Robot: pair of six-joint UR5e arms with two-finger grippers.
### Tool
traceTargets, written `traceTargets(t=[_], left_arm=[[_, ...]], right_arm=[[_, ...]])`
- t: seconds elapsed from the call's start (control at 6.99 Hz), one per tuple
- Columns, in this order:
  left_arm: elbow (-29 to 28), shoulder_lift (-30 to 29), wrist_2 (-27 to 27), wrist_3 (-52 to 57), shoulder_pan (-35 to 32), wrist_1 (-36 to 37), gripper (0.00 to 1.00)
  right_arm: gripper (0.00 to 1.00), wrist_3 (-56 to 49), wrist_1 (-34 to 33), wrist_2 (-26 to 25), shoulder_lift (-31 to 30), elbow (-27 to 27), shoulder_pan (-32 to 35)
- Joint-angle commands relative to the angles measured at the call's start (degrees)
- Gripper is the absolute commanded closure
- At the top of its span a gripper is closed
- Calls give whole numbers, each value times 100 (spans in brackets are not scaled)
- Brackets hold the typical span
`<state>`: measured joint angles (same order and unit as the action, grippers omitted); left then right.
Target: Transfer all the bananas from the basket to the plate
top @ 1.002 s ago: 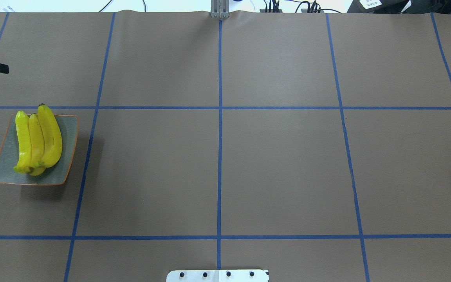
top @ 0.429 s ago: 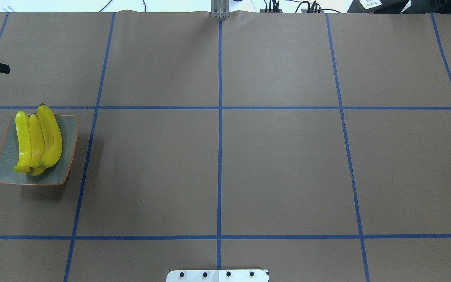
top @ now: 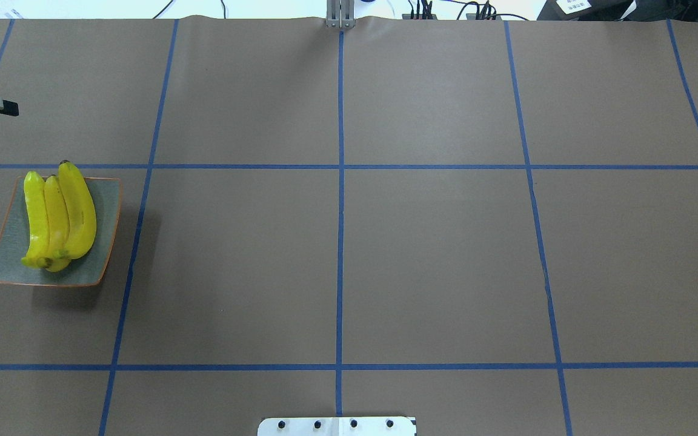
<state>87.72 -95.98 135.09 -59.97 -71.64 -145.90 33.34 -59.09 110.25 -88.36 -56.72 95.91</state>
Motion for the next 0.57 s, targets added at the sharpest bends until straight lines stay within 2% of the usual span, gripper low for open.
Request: traceTargets(t=[0.0,0.43], left_arm=[[0,-9,0,3,1,0,0],[0,-9,0,3,10,0,0]], right_arm=[[1,5,-6,-65,21,73,-46],[1,14,55,84,100,74,-73]])
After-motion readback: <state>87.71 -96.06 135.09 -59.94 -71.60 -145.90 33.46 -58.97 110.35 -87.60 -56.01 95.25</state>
